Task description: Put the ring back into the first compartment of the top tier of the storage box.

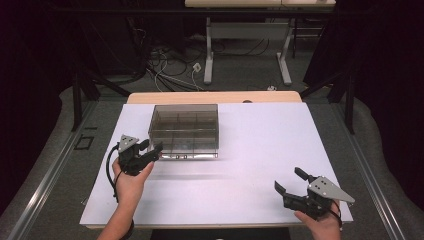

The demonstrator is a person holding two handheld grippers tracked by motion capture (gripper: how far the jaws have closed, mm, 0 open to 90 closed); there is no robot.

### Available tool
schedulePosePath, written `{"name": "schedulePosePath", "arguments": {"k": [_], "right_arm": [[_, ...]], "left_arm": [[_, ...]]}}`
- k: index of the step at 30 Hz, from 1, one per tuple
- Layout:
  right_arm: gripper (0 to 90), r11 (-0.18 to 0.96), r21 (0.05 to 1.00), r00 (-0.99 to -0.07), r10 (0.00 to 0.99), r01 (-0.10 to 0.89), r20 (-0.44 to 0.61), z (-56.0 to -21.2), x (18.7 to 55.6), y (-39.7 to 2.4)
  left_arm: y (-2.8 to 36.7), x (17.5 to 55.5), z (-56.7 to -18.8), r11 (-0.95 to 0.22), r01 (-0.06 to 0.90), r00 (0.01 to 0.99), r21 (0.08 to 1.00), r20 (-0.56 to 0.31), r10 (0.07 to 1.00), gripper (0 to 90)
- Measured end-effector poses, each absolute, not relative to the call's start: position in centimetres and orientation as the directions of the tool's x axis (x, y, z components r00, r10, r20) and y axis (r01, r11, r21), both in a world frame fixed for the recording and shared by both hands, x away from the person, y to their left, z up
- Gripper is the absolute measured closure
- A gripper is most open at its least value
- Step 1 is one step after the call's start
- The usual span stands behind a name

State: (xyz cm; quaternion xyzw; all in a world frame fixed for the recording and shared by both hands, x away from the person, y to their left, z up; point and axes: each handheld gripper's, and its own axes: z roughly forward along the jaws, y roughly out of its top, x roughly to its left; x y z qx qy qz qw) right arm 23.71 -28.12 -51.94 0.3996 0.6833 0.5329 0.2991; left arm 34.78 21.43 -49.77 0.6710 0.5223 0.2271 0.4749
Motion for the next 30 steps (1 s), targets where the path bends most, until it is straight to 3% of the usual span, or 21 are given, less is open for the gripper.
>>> {"name": "schedulePosePath", "arguments": {"k": [9,30], "right_arm": [[15.9,0.114,0.966,-0.501,0.865,0.23,0.017,-52.0,23.7,-28.1],[15.9,0.113,0.966,-0.497,0.867,0.233,0.019,-51.9,23.6,-28.3]], "left_arm": [[21.0,34.6,-49.3,-0.015,0.447,0.378,0.894,-0.174,0.909,33.4],[20.0,34.6,-48.8,-0.075,0.492,0.427,0.867,-0.166,0.889,11.6]]}}
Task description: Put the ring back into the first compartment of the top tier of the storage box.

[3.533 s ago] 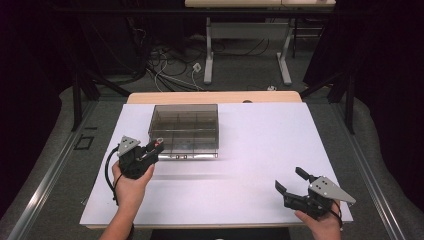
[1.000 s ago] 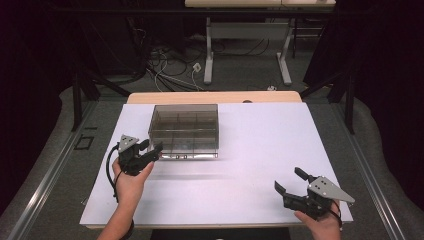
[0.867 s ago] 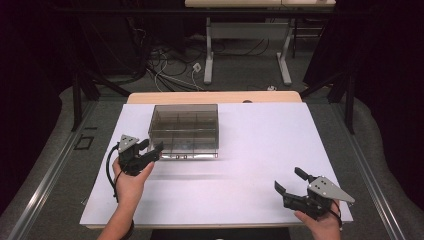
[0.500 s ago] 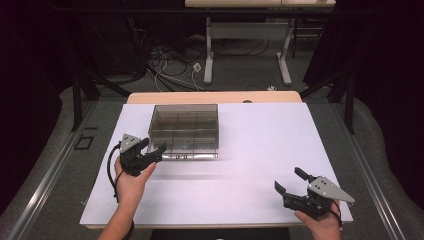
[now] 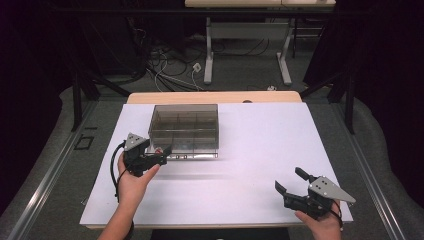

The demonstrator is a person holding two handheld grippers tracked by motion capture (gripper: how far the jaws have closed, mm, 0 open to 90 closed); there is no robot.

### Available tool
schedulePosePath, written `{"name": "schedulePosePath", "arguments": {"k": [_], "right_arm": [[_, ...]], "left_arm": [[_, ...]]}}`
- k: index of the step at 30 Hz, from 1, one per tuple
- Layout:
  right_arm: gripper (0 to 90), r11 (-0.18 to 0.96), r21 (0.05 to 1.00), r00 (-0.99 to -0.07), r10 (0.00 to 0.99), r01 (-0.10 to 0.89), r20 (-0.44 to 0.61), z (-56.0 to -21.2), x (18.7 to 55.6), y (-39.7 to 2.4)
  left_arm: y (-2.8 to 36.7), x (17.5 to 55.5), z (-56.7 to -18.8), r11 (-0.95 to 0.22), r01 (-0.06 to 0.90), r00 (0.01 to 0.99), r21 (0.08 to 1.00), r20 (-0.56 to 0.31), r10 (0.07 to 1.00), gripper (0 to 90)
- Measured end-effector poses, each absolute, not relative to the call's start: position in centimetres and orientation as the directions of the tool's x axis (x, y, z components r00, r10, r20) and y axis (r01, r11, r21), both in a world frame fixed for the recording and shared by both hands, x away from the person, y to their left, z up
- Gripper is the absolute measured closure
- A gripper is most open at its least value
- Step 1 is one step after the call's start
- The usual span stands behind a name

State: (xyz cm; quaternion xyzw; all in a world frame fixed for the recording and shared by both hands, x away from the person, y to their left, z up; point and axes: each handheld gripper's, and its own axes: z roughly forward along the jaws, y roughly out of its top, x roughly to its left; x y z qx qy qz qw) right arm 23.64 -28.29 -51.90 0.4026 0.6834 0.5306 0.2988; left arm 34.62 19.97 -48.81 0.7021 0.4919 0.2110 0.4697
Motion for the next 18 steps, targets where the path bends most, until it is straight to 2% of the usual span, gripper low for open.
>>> {"name": "schedulePosePath", "arguments": {"k": [6,18], "right_arm": [[16.0,0.113,0.967,-0.5,0.866,0.229,0.017,-51.9,23.6,-28.3],[16.0,0.114,0.966,-0.496,0.868,0.23,0.016,-51.9,23.6,-28.2]], "left_arm": [[19.6,34.2,-48.3,-0.076,0.49,0.436,0.868,-0.168,0.884,0.4],[18.1,32.9,-46.8,-0.123,0.46,0.507,0.88,-0.146,0.85,0.4]]}}
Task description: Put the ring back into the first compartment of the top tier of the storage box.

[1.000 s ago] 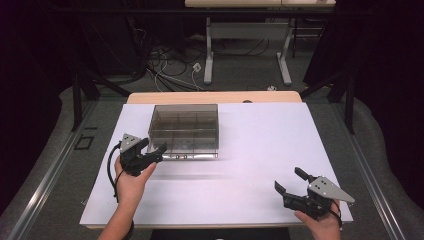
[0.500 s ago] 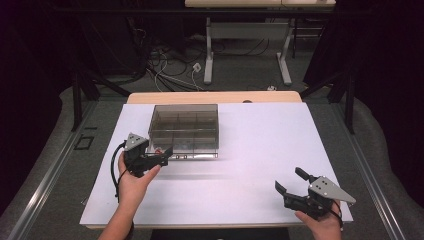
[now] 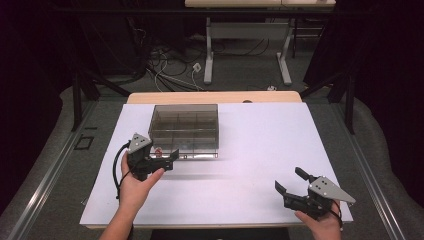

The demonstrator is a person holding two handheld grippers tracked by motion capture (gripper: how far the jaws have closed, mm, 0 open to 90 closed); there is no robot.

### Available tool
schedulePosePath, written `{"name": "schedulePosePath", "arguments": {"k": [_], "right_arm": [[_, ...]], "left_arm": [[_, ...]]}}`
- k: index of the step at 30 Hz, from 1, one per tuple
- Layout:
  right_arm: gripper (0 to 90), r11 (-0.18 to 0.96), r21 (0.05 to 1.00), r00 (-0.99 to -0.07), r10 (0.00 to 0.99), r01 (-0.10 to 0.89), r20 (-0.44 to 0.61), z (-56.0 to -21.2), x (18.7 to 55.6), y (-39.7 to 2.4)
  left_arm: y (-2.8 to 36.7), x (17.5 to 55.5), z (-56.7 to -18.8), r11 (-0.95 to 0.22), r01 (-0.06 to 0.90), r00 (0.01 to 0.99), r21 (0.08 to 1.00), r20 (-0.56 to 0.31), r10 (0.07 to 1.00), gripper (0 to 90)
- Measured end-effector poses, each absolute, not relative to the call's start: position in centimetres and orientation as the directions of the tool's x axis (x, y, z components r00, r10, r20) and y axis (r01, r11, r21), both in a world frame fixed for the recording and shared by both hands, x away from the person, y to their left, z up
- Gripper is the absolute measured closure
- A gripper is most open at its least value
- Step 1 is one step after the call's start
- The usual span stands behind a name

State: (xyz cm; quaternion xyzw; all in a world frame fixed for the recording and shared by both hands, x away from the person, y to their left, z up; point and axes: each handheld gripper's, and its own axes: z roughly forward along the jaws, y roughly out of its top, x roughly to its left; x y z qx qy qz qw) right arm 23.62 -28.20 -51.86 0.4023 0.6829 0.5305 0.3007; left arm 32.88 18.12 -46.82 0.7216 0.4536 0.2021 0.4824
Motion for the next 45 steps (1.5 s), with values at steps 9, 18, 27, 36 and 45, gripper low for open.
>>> {"name": "schedulePosePath", "arguments": {"k": [9,18,27,36,45], "right_arm": [[15.9,0.114,0.966,-0.493,0.87,0.231,0.016,-51.9,23.7,-28.2],[15.9,0.116,0.966,-0.498,0.867,0.233,0.016,-51.9,23.7,-28.2],[15.9,0.113,0.966,-0.496,0.868,0.233,0.018,-52.0,23.7,-28.1],[15.9,0.114,0.966,-0.495,0.869,0.234,0.018,-52.0,23.7,-28.1],[15.9,0.12,0.965,-0.502,0.865,0.233,0.014,-52.0,23.7,-28.0]], "left_arm": [[17.4,32.0,-45.8,-0.153,0.432,0.563,0.889,-0.133,0.816,0.4],[17.3,31.1,-45.1,-0.163,0.412,0.59,0.896,-0.126,0.798,0.8],[17.8,29.8,-45.3,-0.152,0.395,0.61,0.906,-0.135,0.781,1.5],[18.9,28.3,-46.4,-0.146,0.393,0.596,0.908,-0.131,0.792,1.6],[19.8,27.4,-47.2,-0.144,0.398,0.585,0.906,-0.13,0.8,1.6]]}}
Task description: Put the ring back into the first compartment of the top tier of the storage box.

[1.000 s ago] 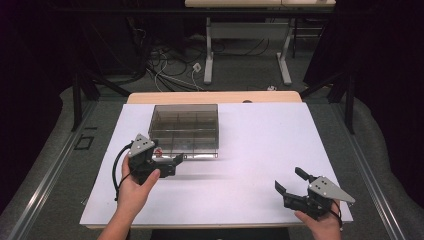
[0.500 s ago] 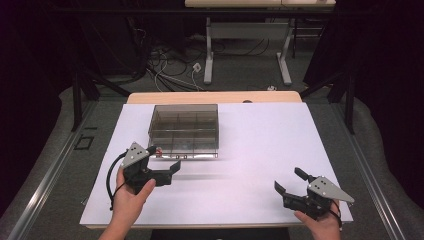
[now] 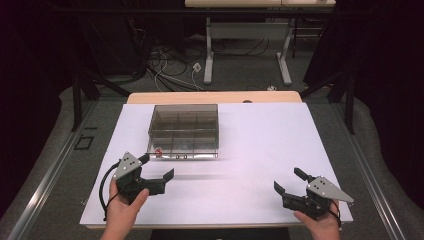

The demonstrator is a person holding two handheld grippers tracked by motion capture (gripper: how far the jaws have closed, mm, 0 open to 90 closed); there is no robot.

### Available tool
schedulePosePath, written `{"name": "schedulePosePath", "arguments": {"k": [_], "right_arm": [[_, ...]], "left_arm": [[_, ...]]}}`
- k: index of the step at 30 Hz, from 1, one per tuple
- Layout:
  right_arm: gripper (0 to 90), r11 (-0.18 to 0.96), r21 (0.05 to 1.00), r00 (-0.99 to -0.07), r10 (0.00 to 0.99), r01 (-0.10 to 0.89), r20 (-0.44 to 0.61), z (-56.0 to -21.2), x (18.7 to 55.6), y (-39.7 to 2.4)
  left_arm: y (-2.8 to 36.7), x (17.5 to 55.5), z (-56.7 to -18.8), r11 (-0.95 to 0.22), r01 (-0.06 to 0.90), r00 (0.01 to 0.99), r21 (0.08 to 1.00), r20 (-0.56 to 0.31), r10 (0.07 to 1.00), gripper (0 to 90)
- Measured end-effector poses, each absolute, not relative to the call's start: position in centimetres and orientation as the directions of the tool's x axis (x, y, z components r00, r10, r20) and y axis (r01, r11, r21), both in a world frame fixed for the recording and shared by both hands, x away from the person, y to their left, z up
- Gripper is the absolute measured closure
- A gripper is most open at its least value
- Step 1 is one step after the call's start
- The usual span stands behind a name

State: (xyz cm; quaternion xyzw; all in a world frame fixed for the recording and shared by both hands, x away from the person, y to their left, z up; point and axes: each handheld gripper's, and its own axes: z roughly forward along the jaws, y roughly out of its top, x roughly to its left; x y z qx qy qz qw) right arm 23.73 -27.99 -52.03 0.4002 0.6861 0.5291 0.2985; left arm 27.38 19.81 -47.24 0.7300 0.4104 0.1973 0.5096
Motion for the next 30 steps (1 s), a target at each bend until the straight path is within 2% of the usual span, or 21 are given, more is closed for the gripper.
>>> {"name": "schedulePosePath", "arguments": {"k": [20,30], "right_arm": [[15.9,0.126,0.964,-0.502,0.865,0.233,0.008,-52.0,23.7,-28.0],[15.9,0.126,0.964,-0.501,0.865,0.234,0.009,-52.0,23.7,-28.0]], "left_arm": [[21.4,26.3,-49.9,-0.109,0.437,0.543,0.893,-0.165,0.823,1.6],[21.8,26.2,-50.3,-0.108,0.426,0.538,0.898,-0.155,0.829,1.6]]}}
